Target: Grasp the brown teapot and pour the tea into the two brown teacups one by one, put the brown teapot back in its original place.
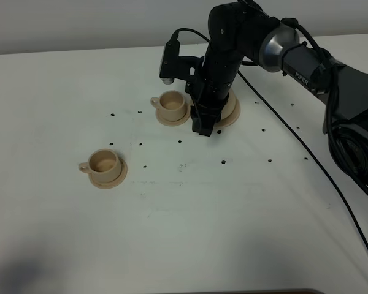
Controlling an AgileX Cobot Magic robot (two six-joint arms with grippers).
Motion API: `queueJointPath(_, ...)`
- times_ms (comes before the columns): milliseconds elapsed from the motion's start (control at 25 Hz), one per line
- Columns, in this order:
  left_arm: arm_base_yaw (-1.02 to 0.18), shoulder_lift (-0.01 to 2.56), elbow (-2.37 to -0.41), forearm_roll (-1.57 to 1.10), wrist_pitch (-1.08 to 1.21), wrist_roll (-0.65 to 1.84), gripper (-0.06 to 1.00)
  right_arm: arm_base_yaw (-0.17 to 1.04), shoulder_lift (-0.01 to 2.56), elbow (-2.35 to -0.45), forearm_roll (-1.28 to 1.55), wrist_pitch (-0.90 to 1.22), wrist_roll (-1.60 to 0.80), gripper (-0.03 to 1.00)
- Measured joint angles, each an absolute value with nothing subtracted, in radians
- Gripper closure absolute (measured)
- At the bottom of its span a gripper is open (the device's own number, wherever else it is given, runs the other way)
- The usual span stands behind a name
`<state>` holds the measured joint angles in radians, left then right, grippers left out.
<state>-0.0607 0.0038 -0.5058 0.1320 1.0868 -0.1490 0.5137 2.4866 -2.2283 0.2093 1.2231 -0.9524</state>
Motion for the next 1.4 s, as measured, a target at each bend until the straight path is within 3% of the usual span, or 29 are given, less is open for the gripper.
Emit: queueJointPath(1400,-0.061,0.004,-0.506,0.132,1.087,-0.149,0.51,0.554,2.462,-2.199,0.163,1.222,-0.848,0.57)
